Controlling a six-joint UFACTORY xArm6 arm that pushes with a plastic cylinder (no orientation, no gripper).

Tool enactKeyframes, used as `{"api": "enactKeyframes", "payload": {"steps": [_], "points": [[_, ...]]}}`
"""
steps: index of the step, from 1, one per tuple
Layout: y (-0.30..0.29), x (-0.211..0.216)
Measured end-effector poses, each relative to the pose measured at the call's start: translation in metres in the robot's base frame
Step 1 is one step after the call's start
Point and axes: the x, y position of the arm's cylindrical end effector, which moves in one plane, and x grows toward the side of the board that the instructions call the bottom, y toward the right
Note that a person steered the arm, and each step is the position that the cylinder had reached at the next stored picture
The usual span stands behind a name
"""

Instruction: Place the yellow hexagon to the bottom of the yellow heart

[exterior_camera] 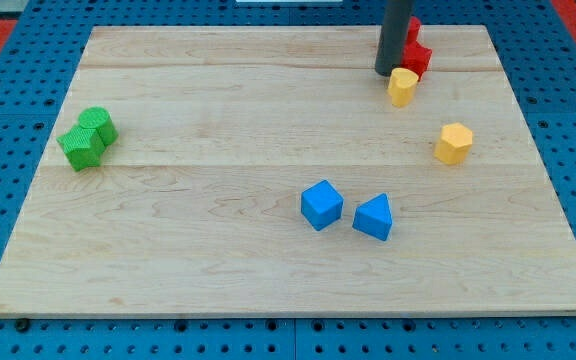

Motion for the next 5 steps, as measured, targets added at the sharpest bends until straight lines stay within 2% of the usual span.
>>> {"api": "enactKeyframes", "payload": {"steps": [2,3,4,5], "points": [[0.013,0.015],[-0.027,0.018],[-0.051,0.041],[-0.053,0.09]]}}
